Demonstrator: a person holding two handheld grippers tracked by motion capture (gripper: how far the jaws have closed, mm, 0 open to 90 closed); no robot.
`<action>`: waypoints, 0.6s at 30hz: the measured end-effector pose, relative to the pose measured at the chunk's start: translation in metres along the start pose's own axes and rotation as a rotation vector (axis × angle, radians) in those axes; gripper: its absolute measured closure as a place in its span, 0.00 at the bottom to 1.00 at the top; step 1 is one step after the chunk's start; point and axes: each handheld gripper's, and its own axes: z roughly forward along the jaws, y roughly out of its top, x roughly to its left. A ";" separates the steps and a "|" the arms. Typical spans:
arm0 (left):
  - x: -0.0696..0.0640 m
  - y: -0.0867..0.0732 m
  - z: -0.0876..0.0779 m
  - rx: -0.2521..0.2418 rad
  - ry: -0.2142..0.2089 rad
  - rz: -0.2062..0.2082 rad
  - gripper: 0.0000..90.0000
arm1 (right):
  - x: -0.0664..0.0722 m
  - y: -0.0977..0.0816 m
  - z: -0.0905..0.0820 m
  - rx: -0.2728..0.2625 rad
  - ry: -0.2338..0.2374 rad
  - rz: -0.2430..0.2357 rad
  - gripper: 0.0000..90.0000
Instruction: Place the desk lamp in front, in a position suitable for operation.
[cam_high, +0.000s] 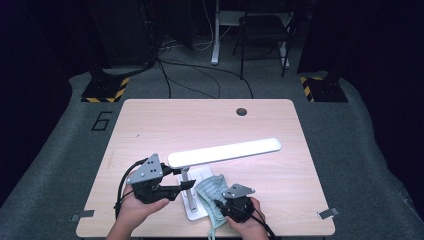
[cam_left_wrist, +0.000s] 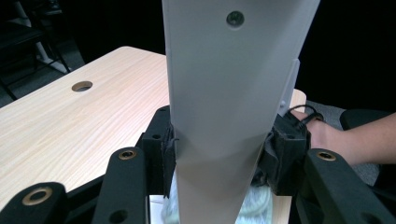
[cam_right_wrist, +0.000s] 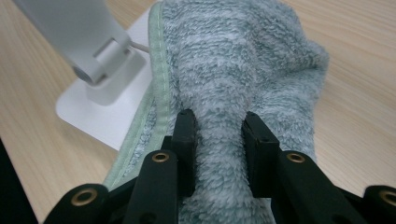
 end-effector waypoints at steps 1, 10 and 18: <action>0.000 0.000 0.000 0.001 0.000 0.000 0.59 | 0.007 0.005 0.005 0.002 0.001 -0.027 0.77; 0.001 0.000 0.000 0.000 -0.010 0.002 0.58 | 0.016 0.022 0.030 -0.006 0.014 -0.052 0.76; 0.001 -0.001 0.000 -0.009 -0.013 -0.008 0.58 | 0.000 0.045 0.055 -0.001 -0.017 -0.035 0.77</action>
